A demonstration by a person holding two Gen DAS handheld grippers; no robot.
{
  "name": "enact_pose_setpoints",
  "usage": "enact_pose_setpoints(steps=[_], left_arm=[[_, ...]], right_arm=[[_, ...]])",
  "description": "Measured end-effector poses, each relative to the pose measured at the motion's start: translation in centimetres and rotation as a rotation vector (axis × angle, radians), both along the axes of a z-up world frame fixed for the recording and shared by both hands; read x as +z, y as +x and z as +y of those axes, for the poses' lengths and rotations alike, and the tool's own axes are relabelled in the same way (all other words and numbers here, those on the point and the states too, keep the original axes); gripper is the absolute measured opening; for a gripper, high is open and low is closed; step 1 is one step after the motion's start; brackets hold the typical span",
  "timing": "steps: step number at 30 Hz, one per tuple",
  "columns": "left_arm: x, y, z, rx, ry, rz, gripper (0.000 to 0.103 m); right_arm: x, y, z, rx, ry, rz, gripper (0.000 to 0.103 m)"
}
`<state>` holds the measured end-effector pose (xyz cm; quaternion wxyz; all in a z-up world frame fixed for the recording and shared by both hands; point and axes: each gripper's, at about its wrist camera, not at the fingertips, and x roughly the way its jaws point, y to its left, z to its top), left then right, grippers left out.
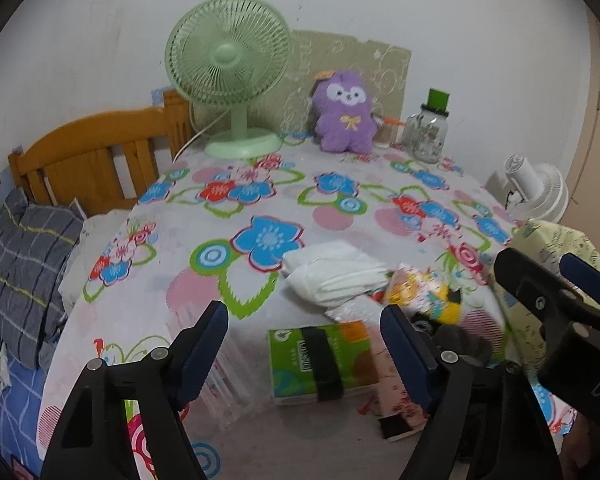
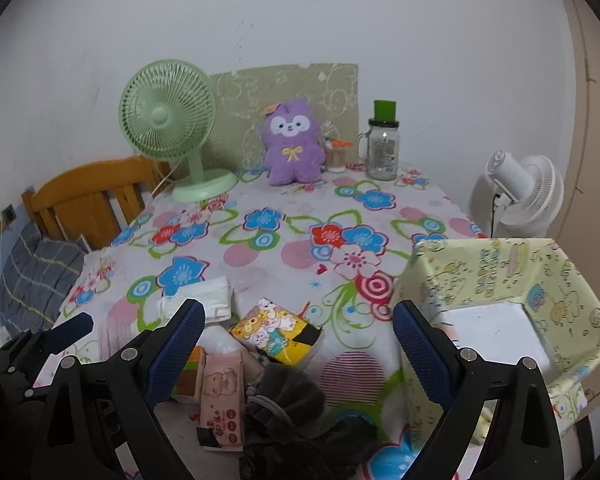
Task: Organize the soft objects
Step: 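Move left gripper to the clear straw bag while right gripper reaches the white cloth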
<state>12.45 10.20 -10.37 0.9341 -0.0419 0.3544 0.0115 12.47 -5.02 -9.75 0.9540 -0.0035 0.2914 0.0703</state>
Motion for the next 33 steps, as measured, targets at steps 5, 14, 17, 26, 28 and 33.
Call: enact_pose_setpoints(steps=[5, 14, 17, 26, 28, 33], left_arm=[[-1.3, 0.7, 1.5, 0.038, -0.022, 0.036, 0.076], [-3.0, 2.0, 3.7, 0.11, -0.03, 0.084, 0.065], [-3.7, 2.5, 4.1, 0.111, -0.027, 0.114, 0.055], [-4.1, 3.7, 3.6, 0.066, -0.012, 0.125, 0.034], [-4.2, 3.9, 3.5, 0.057, -0.018, 0.126, 0.033], [-4.5, 4.4, 3.3, 0.044, -0.026, 0.123, 0.033]], right_arm=[[-1.5, 1.4, 0.9, 0.013, -0.009, 0.044, 0.096], [-3.4, 3.3, 3.2, 0.063, -0.013, 0.103, 0.096], [-3.8, 3.8, 3.9, 0.08, -0.014, 0.117, 0.096], [-4.1, 5.3, 5.7, 0.118, -0.006, 0.145, 0.097], [-4.2, 5.6, 6.1, 0.123, -0.008, 0.153, 0.097], [-4.8, 6.6, 7.6, 0.159, -0.016, 0.181, 0.097]])
